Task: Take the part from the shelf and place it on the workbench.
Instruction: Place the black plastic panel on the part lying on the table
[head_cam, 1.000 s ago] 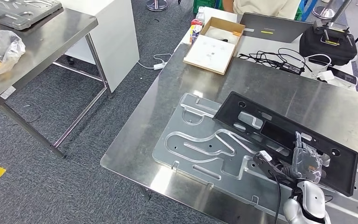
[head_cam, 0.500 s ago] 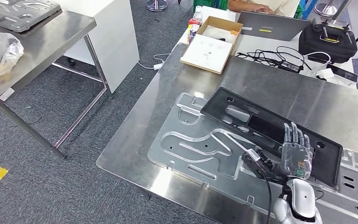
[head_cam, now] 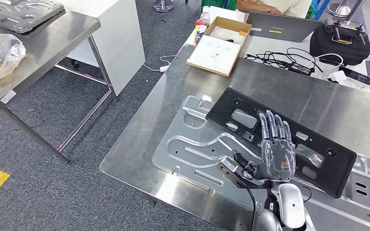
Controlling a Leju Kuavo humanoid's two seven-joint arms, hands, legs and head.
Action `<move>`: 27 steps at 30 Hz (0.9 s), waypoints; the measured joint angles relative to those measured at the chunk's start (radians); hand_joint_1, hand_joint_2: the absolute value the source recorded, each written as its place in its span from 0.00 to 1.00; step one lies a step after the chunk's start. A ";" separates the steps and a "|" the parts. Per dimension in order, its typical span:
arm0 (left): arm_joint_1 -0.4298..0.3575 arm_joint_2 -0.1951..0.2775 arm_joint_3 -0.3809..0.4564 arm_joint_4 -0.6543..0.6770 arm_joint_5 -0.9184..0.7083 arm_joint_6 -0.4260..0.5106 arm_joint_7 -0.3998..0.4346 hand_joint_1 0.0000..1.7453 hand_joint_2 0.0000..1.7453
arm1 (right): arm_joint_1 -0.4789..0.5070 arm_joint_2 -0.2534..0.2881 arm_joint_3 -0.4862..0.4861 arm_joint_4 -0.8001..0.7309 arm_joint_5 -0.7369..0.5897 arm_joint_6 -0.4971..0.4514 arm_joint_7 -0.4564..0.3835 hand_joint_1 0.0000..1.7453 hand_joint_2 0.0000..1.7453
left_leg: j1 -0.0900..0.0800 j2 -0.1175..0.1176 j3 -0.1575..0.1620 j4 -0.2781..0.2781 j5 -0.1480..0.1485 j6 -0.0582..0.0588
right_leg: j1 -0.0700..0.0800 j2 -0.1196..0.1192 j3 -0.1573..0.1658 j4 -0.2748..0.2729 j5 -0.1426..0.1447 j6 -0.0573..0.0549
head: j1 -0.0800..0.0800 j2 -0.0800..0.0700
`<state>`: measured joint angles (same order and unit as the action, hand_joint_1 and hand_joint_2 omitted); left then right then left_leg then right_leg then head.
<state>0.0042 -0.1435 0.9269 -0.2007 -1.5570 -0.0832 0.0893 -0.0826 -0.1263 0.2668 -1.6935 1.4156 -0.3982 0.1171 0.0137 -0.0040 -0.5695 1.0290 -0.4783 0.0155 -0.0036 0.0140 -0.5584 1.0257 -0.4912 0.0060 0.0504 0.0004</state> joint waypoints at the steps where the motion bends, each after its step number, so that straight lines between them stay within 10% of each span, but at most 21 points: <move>1: 0.000 0.000 0.001 0.000 0.000 0.000 0.000 0.00 0.00 | 0.001 0.000 0.004 -0.005 -0.002 0.000 0.001 0.00 0.00 | 0.000 0.000 0.000 0.000 0.000 0.000 | 0.000 0.000 0.000 0.000 0.000 0.000 | 0.000 0.000; 21: 0.000 -0.002 0.008 0.000 -0.013 0.006 0.055 0.00 0.00 | 0.068 -0.002 0.184 -0.133 0.040 -0.038 -0.040 0.00 0.00 | -0.001 0.000 0.003 -0.006 0.007 0.013 | -0.006 0.000 0.003 -0.005 0.003 0.010 | 0.000 0.000; 27: -0.001 -0.007 0.019 0.000 -0.013 0.006 0.067 0.00 0.00 | 0.093 -0.020 0.310 -0.174 0.079 -0.076 -0.040 0.00 0.00 | 0.010 0.012 0.001 -0.035 0.033 0.025 | -0.017 -0.005 -0.091 0.237 -0.146 0.028 | 0.001 0.000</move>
<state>0.0028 -0.1501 0.9463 -0.2007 -1.5703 -0.0772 0.1564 0.0100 -0.1462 0.5771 -1.8671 1.4947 -0.4739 0.0773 0.0242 0.0079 -0.5683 0.9941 -0.4456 0.0401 -0.0202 0.0089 -0.6494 1.2630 -0.6376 0.0345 0.0512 0.0004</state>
